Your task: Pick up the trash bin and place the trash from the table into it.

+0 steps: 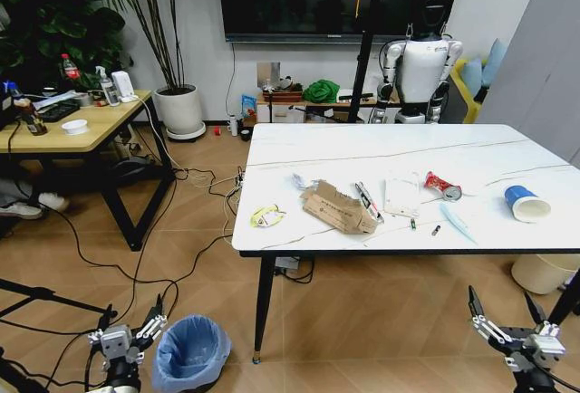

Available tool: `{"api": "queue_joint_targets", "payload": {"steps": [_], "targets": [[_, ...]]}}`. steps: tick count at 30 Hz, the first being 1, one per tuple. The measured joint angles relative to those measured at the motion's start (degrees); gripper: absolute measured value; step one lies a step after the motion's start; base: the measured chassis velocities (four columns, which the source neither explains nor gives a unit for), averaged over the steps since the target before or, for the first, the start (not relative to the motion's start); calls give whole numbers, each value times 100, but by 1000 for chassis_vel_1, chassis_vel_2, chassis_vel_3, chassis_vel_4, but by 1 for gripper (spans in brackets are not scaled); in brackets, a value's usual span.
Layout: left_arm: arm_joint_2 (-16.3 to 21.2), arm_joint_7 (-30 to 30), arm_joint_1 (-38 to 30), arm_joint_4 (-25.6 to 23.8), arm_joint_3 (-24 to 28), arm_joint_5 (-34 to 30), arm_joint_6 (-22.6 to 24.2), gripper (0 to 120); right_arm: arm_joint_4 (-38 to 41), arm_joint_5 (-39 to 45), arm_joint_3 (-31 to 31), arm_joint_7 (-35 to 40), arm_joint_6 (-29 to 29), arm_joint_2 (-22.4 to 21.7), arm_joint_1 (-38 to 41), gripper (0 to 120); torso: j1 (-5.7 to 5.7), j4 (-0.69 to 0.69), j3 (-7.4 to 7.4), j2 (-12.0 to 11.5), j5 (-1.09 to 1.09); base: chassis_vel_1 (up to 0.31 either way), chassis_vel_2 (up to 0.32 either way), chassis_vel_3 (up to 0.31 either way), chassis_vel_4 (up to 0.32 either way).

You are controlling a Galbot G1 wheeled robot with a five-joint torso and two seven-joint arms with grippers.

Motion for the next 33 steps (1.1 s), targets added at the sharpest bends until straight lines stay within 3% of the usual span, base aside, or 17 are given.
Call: {"api": "queue_joint_targets", "payload": {"steps": [33], "targets": [[-137, -12, 22, -130, -105, -89, -90, 100, 24, -9, 7, -52, 87, -31, -28, 100, -497, 0, -436, -929, 1, -3, -3, -3, -3]]}}
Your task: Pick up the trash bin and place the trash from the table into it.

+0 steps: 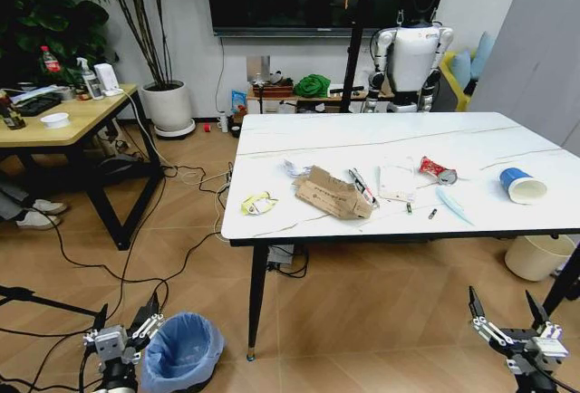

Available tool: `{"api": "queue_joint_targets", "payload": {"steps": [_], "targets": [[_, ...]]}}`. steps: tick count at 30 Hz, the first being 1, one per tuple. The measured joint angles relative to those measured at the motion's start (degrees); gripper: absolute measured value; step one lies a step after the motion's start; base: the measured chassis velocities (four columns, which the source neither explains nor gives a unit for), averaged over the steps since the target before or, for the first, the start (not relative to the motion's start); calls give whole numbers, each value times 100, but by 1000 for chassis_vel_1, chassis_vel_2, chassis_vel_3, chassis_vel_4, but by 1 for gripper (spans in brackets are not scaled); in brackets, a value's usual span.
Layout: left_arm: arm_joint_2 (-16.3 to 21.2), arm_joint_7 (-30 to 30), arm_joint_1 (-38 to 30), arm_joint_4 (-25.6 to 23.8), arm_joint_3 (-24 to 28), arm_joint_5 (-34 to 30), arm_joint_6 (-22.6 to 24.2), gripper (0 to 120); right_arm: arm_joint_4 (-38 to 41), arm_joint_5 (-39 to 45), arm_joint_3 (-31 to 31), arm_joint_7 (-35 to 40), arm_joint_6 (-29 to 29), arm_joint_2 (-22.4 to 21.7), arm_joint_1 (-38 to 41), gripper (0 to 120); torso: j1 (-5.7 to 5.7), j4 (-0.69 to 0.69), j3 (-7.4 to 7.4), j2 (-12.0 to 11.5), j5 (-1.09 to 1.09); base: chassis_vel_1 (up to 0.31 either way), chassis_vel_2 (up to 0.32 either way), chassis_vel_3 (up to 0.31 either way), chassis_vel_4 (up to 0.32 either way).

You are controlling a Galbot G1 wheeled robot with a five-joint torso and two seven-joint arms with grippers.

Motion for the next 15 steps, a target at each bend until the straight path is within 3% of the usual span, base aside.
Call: {"api": "queue_joint_targets", "payload": {"steps": [15], "targets": [[-40, 16, -99, 180, -28, 52, -320, 100, -12, 16, 5, 7, -24, -58, 5, 100, -62, 4, -48, -112, 0, -43, -43, -41, -41]]}}
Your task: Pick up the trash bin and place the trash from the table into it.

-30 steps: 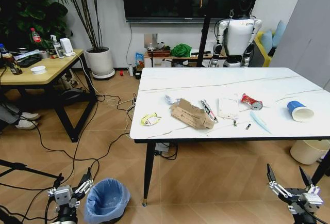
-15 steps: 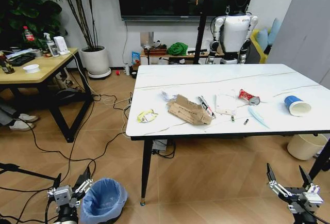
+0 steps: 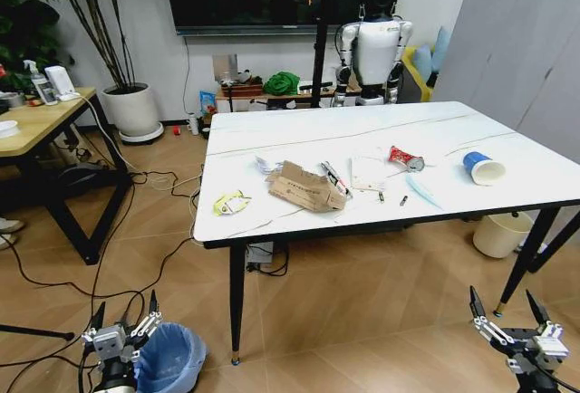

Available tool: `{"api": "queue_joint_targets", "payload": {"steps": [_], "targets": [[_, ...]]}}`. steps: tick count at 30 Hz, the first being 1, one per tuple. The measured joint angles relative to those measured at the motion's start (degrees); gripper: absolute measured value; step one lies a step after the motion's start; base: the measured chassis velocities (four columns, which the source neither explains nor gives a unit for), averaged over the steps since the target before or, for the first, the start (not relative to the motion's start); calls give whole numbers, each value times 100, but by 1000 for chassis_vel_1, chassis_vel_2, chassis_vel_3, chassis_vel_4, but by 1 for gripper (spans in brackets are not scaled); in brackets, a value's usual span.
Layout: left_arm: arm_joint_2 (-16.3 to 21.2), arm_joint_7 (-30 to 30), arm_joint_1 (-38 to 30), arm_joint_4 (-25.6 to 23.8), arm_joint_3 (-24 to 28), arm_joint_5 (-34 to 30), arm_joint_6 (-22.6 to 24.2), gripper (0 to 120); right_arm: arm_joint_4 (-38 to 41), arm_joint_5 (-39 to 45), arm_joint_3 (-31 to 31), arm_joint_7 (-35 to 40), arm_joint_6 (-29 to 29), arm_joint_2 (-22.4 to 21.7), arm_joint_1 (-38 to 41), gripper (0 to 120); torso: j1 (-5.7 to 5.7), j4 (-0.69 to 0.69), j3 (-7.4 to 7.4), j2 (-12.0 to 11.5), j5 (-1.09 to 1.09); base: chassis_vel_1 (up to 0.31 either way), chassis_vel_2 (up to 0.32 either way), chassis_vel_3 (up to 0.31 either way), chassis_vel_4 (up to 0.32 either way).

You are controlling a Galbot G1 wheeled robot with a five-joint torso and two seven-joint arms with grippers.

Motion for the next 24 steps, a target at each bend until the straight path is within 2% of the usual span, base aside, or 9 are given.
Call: {"api": "queue_joint_targets", "payload": {"steps": [8, 24], "targets": [[-7, -6, 27, -27, 15, -35, 22, 100, 29, 5, -1, 8, -8, -8, -13, 100, -9, -1, -9, -22, -1, 0, 0, 0, 0], [-13, -7, 54, -53, 18, -40, 16, 100, 50, 34, 17, 9, 20, -5, -51, 100, -120, -1, -95, -219, -1, 27, 30, 22, 21]]}}
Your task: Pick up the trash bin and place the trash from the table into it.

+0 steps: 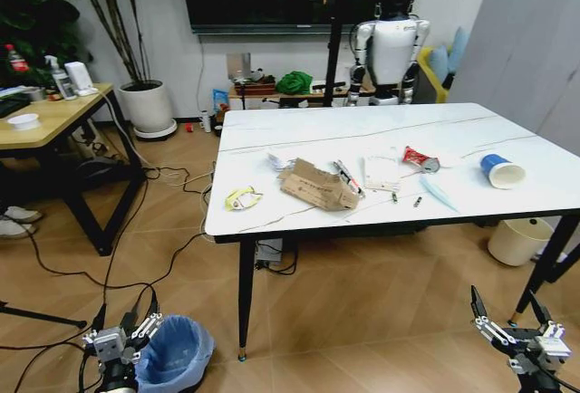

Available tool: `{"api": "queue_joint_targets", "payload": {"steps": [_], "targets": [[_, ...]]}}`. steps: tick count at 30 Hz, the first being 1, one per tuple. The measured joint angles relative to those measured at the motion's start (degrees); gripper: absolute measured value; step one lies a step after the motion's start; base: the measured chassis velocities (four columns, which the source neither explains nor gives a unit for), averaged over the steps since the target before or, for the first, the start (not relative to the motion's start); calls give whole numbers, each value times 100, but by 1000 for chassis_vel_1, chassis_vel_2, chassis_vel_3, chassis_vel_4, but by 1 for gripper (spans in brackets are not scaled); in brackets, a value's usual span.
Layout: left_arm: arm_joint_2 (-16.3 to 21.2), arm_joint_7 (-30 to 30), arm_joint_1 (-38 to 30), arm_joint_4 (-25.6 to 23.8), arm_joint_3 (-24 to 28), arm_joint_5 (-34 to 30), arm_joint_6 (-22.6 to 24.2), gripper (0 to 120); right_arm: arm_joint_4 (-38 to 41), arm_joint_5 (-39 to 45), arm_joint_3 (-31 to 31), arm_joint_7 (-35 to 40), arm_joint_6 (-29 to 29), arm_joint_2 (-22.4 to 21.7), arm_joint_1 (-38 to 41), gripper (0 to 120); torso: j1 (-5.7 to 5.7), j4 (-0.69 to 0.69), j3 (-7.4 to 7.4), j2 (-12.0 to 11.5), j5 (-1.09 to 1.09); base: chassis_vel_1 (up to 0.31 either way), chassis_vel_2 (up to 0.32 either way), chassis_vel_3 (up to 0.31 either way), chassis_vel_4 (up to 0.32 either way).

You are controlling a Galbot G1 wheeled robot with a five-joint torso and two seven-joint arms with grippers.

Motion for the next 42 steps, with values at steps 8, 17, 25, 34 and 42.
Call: {"api": "queue_joint_targets", "payload": {"steps": [8, 17, 25, 34, 42], "targets": [[-17, 61, 30, 1, -41, 31, -77, 100, 20, 2, 0, -1, 12, 6, -19, 100, -12, -1, -4, -17, 1, 20, 19, 18, 21], [-32, 109, 9, 46, -47, 14, -215, 100, 38, 11, 11, -4, 23, 6, -52, 100, -9, -1, 2, -7, 1, 0, 0, 0, 0], [-31, 109, 1, 64, -51, -40, -246, 100, 39, 13, 5, -7, 25, 11, -44, 100, -4, -1, 5, 1, 0, 0, 0, 0, 0], [16, 116, 70, 165, -114, -29, -262, 100, -35, -44, -82, -19, 21, 127, 55, 100, -34, 0, -12, -49, 0, 0, 0, 0, 0], [56, 114, 63, 200, -143, -85, -261, 100, -111, -70, -116, -41, 48, 182, 83, 100, -97, -1, -55, -154, 0, 0, 0, 0, 0]]}}
